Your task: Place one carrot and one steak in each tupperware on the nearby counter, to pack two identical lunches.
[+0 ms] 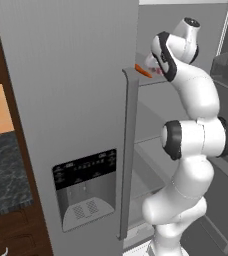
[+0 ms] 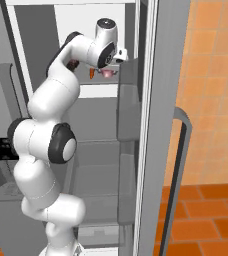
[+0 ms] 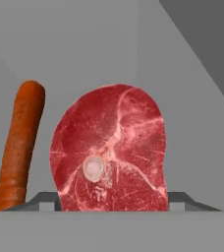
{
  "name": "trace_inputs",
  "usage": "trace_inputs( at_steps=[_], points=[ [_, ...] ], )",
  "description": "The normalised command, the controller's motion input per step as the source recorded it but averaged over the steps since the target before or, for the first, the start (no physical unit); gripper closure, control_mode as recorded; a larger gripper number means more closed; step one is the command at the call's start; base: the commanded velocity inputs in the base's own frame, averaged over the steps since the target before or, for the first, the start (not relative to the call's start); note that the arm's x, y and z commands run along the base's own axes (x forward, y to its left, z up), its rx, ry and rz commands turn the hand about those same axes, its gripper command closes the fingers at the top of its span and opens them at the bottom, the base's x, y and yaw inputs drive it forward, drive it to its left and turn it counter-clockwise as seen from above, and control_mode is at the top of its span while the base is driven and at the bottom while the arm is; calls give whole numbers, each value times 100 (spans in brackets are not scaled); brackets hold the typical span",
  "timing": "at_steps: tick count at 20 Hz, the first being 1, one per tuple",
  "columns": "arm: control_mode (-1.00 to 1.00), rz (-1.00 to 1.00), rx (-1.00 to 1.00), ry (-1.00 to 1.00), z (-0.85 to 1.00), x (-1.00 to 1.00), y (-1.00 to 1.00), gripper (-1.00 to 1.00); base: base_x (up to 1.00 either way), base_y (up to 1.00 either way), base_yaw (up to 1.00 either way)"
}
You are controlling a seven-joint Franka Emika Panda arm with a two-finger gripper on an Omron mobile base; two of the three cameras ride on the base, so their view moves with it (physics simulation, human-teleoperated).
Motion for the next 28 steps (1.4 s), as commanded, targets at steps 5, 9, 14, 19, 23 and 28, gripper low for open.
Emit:
trace_inputs(
  at_steps=[5,9,14,19,23,28],
  points=[
    [-100,0,-5,-8,12,-95,32,100,0,0,0],
    [-100,0,-2,0,0,-100,26,100,0,0,0],
    [-100,0,-3,2,-24,-100,2,100,0,0,0],
    [-100,0,-11,21,-80,-100,7,100,0,0,0],
    [-100,0,-8,27,-96,-97,9,100,0,0,0],
    [-100,0,-1,24,-77,-100,1,100,0,0,0]
  ],
)
